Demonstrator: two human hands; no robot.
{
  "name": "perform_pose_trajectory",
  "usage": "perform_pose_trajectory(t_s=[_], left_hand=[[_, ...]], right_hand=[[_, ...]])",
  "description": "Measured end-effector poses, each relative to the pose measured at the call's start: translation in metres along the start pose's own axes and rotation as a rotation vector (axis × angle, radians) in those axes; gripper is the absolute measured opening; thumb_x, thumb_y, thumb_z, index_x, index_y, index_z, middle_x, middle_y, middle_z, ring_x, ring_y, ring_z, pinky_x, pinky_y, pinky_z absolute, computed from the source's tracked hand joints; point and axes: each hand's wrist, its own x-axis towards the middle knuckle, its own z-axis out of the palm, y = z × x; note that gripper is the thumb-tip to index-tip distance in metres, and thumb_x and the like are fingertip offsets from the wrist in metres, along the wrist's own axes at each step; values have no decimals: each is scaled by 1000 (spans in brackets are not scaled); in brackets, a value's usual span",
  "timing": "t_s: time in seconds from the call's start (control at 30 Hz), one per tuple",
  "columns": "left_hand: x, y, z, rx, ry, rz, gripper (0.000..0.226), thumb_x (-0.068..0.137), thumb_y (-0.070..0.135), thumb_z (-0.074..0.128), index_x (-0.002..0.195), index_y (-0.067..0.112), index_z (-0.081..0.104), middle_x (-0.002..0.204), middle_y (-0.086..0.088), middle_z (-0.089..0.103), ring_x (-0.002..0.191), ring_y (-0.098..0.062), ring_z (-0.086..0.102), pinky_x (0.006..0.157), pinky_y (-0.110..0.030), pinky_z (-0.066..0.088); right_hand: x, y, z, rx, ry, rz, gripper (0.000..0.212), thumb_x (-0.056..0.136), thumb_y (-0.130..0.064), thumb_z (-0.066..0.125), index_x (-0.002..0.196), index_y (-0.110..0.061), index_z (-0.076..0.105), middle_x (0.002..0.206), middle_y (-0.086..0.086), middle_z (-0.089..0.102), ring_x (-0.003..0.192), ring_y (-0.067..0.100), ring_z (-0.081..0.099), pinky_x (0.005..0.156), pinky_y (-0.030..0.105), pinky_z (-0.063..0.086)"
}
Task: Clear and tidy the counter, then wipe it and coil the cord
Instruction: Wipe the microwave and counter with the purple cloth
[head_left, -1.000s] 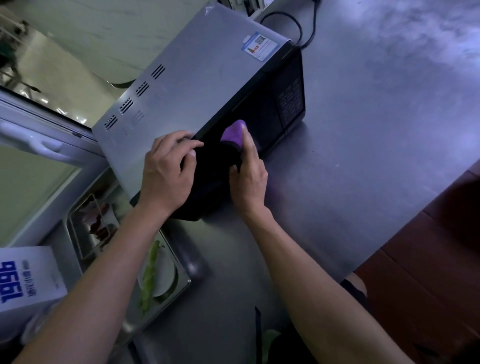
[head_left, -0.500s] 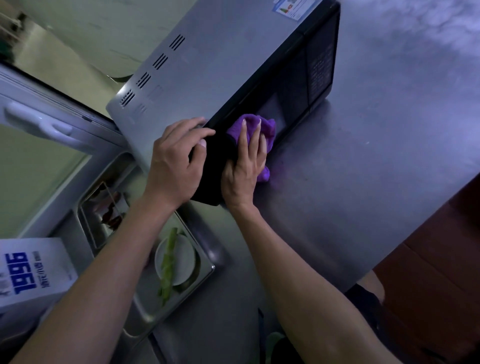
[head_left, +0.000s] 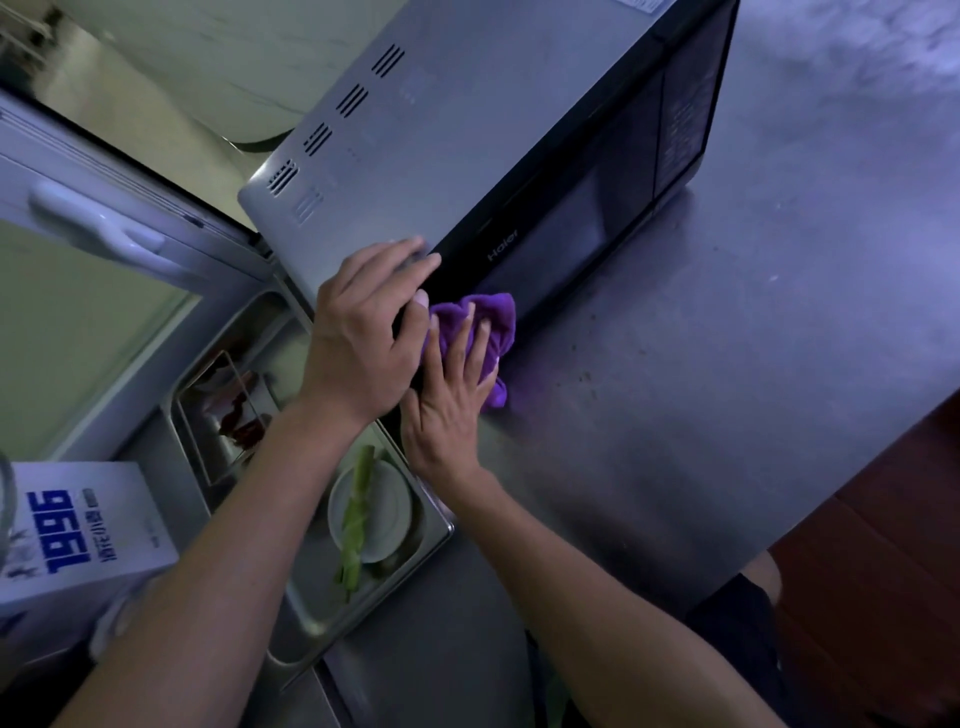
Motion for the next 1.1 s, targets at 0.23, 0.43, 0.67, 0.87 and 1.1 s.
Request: perform_pose_trajectory(t_s=[0.23,0.43,0.67,0.87,1.1], left_hand=[[37,19,14,58,8,9,39,99,17,47,136,10,59,142,-7,56,133,-23,48,108,-40,39],[99,57,37,102,35,52,40,100,19,48,136,6,58,141,-9,57,132,-23,49,109,-40,40],[167,116,60,68,40,16,38,99,19,50,131,4,62,140,-9,58,130,-25,51,107,-45,41],[177,130,64,59,23,-16,39,98,17,50,133,4,61,142,-10,56,131,-28,49,109,-46,39],[133,120,58,54,23,-33,40,99,20,48,135,7,60,148,-8,50,138,-26,43,114,-44,35]], right_hand=[[45,15,-33,33,33,55,84,87,-36,38,153,-46,-14,165,-2,-19,153,29,-16,115,62,4],[125,31,-104,200,111,206,89,76,-32,32,146,-58,-17,165,-10,-18,153,19,-15,114,62,8],[220,60,-193,299,184,384,83,83,-26,35,155,-44,-2,166,-13,-12,153,13,-8,116,66,12],[242,86,-215,401,188,473,74,94,-24,38,157,-40,3,166,-13,-8,153,12,-9,115,59,9],[200,78,-179,552,149,666,69,99,-26,41,159,-31,6,168,-3,-3,153,18,-3,119,49,5]])
